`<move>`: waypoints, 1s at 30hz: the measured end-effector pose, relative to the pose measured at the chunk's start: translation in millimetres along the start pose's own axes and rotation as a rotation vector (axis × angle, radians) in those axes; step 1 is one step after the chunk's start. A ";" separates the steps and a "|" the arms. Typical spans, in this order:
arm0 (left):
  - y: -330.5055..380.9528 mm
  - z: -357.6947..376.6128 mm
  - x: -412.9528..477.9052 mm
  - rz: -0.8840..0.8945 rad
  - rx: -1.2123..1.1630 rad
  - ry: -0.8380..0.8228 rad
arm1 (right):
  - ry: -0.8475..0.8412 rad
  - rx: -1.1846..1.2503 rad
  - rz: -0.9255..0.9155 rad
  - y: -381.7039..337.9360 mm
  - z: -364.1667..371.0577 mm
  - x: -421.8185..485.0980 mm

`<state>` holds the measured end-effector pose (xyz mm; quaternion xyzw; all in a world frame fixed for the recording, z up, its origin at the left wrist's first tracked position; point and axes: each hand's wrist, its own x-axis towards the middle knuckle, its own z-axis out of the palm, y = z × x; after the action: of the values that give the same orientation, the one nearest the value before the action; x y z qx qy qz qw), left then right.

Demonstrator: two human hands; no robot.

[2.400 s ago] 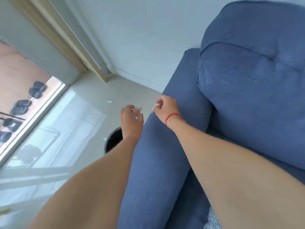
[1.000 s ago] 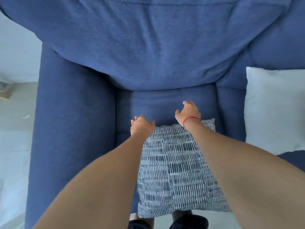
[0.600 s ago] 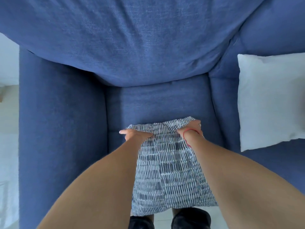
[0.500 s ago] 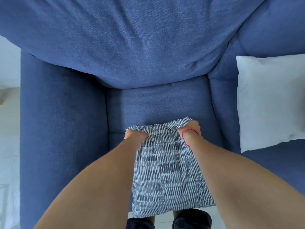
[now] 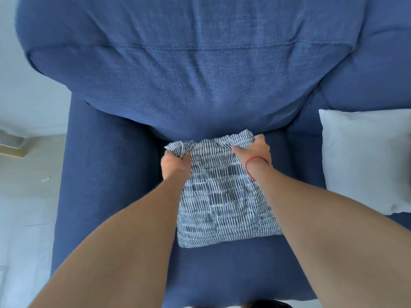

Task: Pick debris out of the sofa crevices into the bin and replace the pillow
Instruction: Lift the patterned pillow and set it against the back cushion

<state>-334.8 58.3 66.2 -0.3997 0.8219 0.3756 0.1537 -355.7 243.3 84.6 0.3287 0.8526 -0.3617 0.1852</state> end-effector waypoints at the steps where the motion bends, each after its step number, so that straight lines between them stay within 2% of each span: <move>1: 7.6 -7.7 0.2 0.028 -0.008 0.012 | 0.011 0.014 -0.014 -8.6 -5.1 -1.5; 5: 32.8 -34.9 -4.1 0.138 -0.046 0.071 | 0.073 0.075 -0.065 -38.7 -26.4 -11.5; 10: 51.1 -60.1 -7.0 0.182 -0.049 0.074 | 0.136 0.107 -0.140 -57.8 -40.1 -25.3; 14: 59.6 -71.9 -2.9 0.211 -0.063 0.058 | 0.159 0.123 -0.104 -67.5 -48.0 -22.8; 17: 68.6 -78.3 -0.1 0.239 -0.078 0.082 | 0.175 0.230 -0.092 -77.2 -56.7 -17.2; 19: 73.1 -81.6 0.4 0.229 -0.093 0.091 | 0.236 0.304 -0.103 -84.0 -64.6 -13.1; 23: 78.5 -86.1 0.2 0.207 -0.083 0.080 | 0.360 0.301 -0.112 -90.1 -79.4 -4.3; 27: 90.3 -90.9 0.9 0.275 -0.090 0.126 | 0.443 0.305 -0.143 -93.3 -87.1 1.5; 28: 93.8 -92.5 1.3 0.284 -0.095 0.137 | 0.426 0.301 -0.161 -94.3 -89.1 2.5; 30: 99.6 -94.6 2.7 0.272 -0.119 0.111 | 0.276 0.292 -0.188 -94.7 -91.6 6.0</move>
<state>-408.9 26.6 177.4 -0.3132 0.8520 0.4182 0.0317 -432.8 264.1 189.5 0.3174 0.8353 -0.4486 -0.0173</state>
